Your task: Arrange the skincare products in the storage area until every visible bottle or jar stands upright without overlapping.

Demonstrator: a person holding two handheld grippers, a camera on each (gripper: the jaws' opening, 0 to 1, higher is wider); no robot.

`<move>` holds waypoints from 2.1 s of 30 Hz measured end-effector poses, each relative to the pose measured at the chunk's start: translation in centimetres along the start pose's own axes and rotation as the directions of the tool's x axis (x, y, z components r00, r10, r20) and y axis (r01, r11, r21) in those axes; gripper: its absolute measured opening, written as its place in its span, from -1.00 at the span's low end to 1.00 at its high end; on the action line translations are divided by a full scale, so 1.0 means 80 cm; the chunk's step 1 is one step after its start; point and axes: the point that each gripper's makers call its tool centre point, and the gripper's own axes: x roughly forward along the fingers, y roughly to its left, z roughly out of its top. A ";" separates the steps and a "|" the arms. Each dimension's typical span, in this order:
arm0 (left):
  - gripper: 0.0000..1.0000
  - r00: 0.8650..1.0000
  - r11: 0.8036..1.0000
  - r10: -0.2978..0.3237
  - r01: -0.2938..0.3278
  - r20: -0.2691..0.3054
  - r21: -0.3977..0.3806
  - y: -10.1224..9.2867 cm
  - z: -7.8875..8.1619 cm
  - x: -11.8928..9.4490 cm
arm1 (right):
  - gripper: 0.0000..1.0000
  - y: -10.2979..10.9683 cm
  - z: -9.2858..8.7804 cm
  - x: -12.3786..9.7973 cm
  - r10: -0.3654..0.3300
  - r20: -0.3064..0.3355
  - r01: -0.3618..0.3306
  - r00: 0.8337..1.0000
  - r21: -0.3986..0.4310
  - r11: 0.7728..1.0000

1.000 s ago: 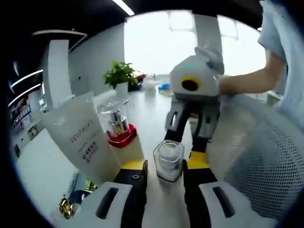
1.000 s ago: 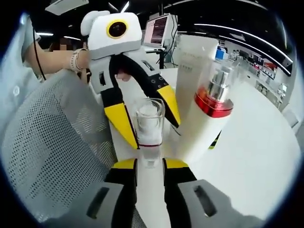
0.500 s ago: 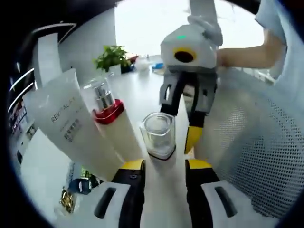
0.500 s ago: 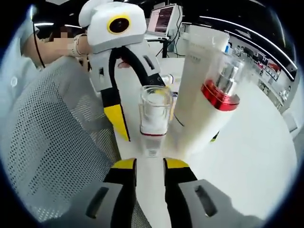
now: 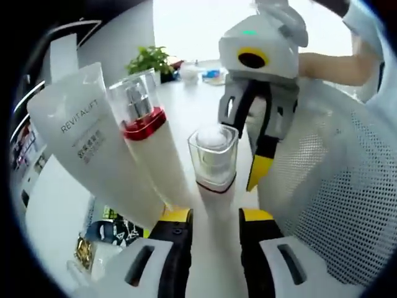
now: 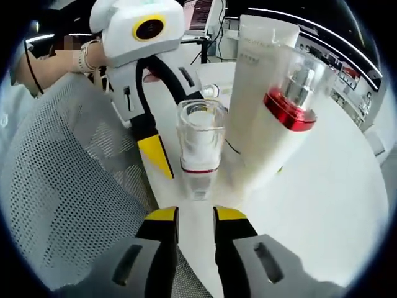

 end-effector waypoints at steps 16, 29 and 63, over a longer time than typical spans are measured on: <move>-0.70 1.000 1.000 -0.011 0.010 -0.006 -0.026 -0.002 -0.002 0.002 | -0.60 -0.007 0.018 0.001 -0.012 0.047 0.009 0.999 0.050 0.999; -0.78 1.000 0.998 -0.019 0.019 0.011 -0.053 -0.003 0.002 0.006 | -0.64 -0.020 0.017 -0.002 -0.033 0.038 0.032 0.999 0.038 0.999; -0.83 0.999 0.999 0.050 -0.049 0.005 -0.019 0.011 0.006 0.011 | -0.73 -0.028 0.016 0.010 -0.039 -0.010 0.039 0.999 -0.049 0.998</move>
